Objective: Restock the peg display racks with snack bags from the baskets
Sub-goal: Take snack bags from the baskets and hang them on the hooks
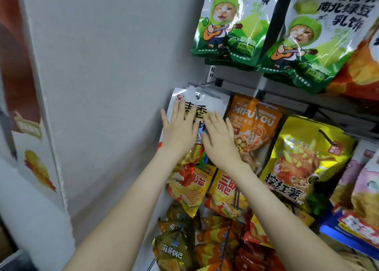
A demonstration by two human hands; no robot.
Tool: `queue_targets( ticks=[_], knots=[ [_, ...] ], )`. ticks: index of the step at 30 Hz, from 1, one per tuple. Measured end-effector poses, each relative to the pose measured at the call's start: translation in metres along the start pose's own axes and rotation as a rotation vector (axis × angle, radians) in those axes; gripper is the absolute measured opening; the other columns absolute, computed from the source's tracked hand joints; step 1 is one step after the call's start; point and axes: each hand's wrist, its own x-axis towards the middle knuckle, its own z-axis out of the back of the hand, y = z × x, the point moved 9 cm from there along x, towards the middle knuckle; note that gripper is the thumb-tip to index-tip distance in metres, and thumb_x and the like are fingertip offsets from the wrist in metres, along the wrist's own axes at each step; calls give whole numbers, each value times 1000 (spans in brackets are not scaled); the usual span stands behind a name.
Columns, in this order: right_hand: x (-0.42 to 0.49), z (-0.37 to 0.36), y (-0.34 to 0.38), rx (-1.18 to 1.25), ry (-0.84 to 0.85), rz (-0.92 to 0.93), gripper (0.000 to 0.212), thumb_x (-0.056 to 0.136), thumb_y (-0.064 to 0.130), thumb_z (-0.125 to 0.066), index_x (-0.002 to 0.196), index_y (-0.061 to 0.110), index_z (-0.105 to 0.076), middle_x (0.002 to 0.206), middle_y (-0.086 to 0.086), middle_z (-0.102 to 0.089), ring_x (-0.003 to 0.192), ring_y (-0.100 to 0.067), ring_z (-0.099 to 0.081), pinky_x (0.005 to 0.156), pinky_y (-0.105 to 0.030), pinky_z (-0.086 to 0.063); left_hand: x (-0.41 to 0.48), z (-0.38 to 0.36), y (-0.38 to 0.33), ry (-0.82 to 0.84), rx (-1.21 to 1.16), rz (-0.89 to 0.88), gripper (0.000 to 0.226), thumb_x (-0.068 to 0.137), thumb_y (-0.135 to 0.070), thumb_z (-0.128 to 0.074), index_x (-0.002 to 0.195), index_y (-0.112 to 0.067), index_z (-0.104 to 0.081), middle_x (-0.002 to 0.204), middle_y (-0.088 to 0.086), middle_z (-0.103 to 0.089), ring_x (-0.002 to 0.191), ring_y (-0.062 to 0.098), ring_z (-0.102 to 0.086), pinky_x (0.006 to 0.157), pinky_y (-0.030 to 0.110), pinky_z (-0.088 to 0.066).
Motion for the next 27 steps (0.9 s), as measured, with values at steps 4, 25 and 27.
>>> queue_targets(
  ticks=[4, 25, 27],
  knots=[
    [-48, 15, -4, 118, -41, 22, 48, 96, 12, -45, 144, 8, -39, 150, -11, -37, 140, -25, -29, 117, -39, -15, -51, 17, -27, -151, -27, -14, 49, 95, -28, -34, 139, -9, -46, 150, 24, -33, 138, 38, -33, 111, 57, -24],
    [-594, -36, -19, 340, 890, 79, 49, 90, 8, -53, 139, 4, -44, 135, -17, -51, 126, -34, -43, 105, -37, -30, -615, -107, -174, 614, -32, 574, 67, 91, -21, -54, 148, -3, -26, 148, 17, -36, 131, 34, -41, 104, 46, -39],
    [-645, -23, -19, 327, 913, 56, 49, 89, 9, -55, 137, 2, -47, 131, -18, -53, 124, -35, -46, 104, -36, -30, -663, -110, -191, 650, -46, 623, 68, 90, -20, -54, 149, -3, -25, 148, 18, -36, 130, 35, -41, 103, 46, -39]
  ],
)
